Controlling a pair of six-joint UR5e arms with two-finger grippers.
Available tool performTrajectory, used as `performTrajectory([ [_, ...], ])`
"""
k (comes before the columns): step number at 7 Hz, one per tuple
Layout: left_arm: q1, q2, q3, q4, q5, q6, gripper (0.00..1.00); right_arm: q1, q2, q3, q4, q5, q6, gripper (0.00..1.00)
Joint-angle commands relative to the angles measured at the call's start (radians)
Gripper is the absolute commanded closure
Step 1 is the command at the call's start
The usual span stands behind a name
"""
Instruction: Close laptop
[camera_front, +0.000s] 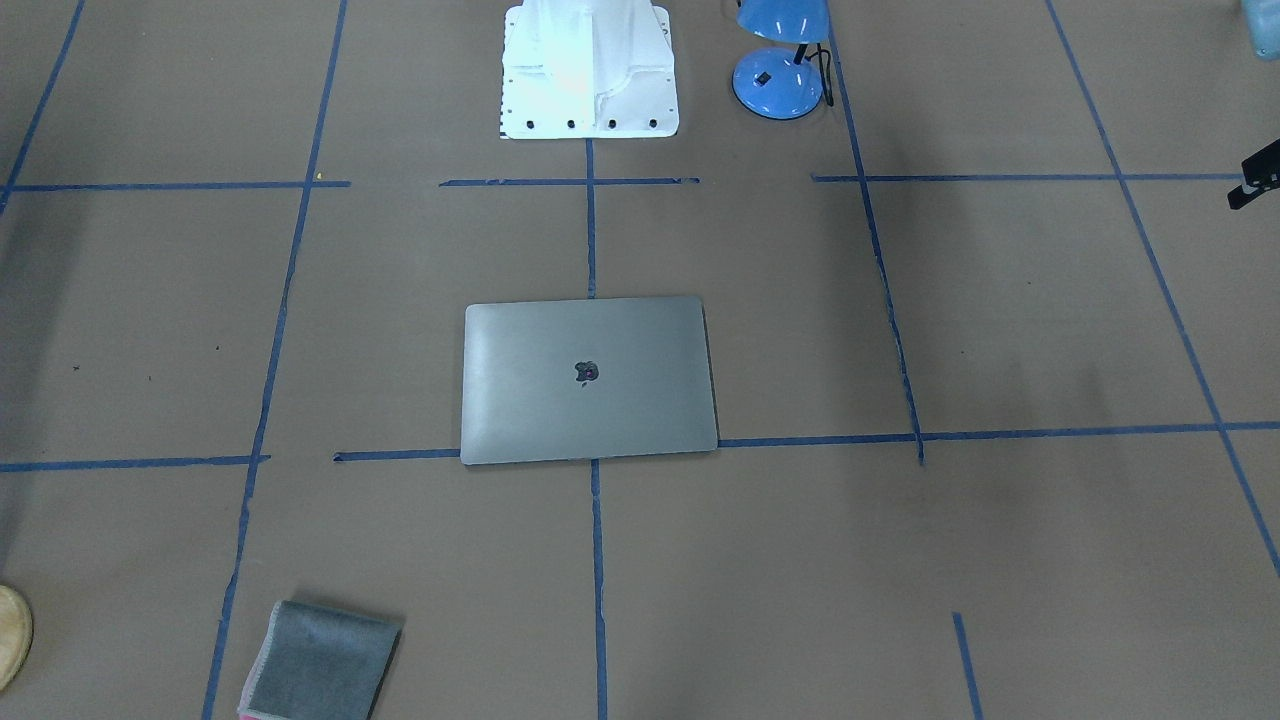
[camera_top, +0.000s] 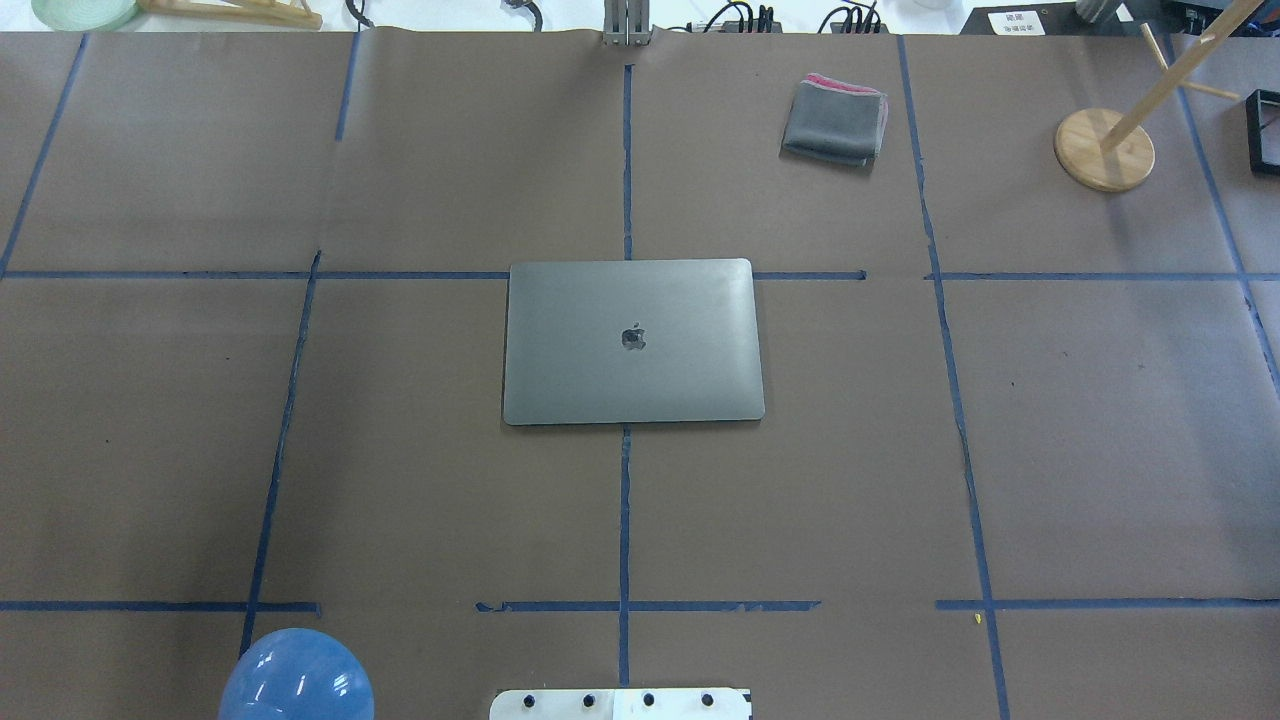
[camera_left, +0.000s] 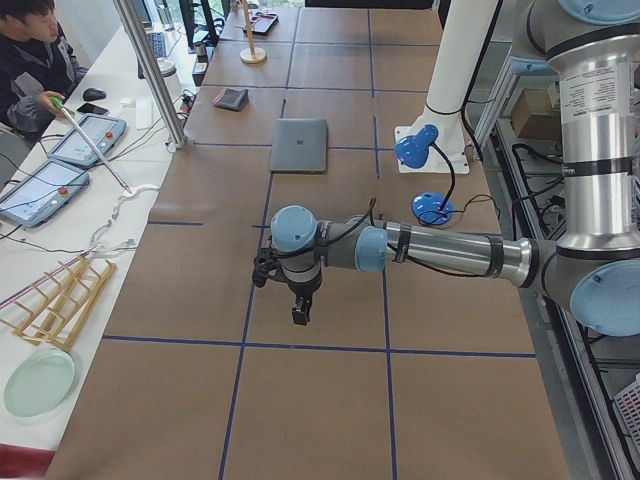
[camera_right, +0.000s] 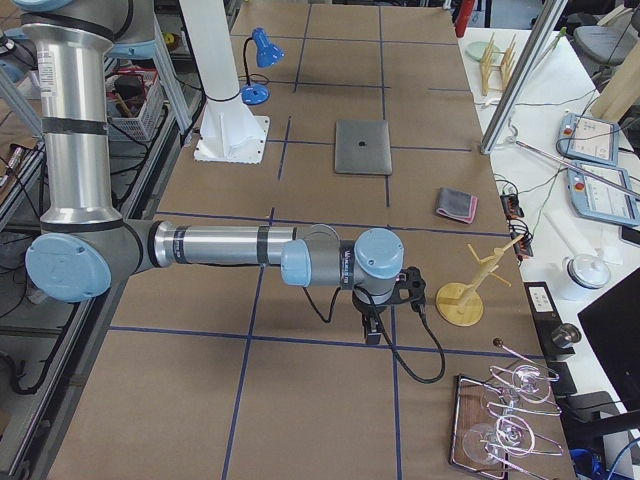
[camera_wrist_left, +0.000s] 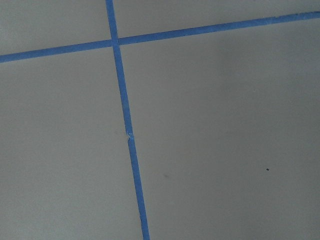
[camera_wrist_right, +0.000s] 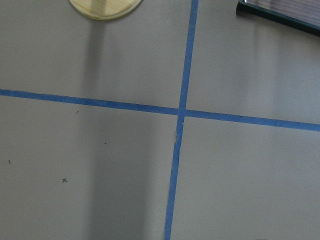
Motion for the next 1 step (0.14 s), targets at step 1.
performTrajectory([
  [1, 0.000, 0.002, -0.005, 0.000, 0.000, 0.000, 0.01, 0.000, 0.000, 0.000, 0.000, 0.001, 0.001, 0.00],
])
